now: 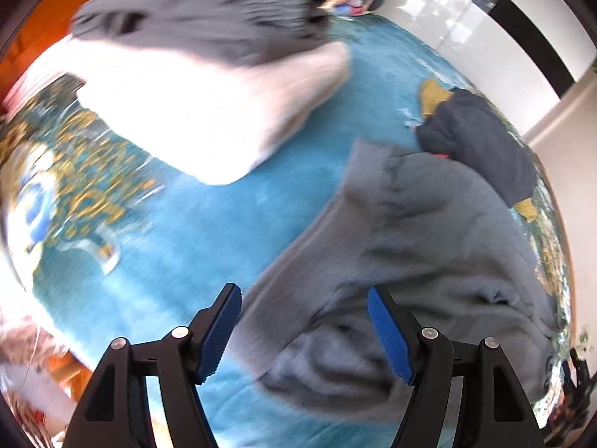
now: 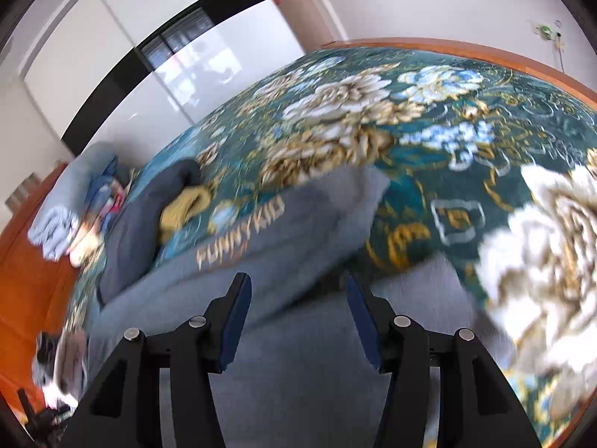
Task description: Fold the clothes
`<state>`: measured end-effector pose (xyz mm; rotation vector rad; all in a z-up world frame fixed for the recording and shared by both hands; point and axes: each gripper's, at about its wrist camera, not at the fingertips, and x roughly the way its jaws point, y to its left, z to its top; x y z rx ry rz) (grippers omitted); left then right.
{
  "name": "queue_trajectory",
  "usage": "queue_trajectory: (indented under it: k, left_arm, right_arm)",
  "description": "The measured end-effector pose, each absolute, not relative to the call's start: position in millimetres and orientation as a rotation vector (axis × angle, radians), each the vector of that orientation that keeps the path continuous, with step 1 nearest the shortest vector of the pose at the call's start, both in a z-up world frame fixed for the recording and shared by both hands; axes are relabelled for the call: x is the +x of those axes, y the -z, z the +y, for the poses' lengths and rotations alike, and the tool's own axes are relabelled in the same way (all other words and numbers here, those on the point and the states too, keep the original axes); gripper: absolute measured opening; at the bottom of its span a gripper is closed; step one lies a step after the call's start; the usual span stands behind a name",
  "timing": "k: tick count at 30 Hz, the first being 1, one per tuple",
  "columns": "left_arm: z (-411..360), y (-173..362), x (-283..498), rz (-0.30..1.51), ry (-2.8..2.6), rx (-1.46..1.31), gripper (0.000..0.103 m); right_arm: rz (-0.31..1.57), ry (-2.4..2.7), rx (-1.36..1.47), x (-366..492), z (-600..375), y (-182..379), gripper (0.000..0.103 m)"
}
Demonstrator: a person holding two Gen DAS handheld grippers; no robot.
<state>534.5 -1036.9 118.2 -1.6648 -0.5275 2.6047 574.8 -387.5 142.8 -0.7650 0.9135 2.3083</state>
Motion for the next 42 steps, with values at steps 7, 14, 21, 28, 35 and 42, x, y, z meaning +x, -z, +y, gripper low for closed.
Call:
queue_trajectory:
  k: [7,14,21,28,35,42]
  left_arm:
    - [-1064.1,-89.0,567.0,-0.741,-2.525,-1.766,0.074]
    - [-1046.5,-76.0,570.3,-0.831,-2.476,-1.681,0.07]
    - [-1042.4,-73.5,566.6,-0.861,-2.448,-1.671,0.054]
    - [-1069.8,-71.8,572.1,-0.991,-2.368,-1.691,0.052]
    - [-1067.5,-68.1,569.6,-1.026,-2.309,-1.65,0.046]
    - [-1068.4,-90.1,566.7,-1.085,-2.262,-1.554,0.01]
  right_arm:
    - [1.004,-2.249,-0.715,631.6,-392.4,-128.2,0.056]
    - [1.137,-2.137,-0.667,681.1,-379.1,-109.1,0.056]
    - [1.299,-2.101,-0.684,693.3,-378.9,-77.1,0.057]
    - [1.485,-2.171,-0.633,678.4,-385.0,-70.2,0.056]
    - [1.548,-2.158,-0.618,667.1,-389.6,-63.8,0.026]
    - [1.598,-2.176,-0.487,669.4,-388.0,-83.2,0.004]
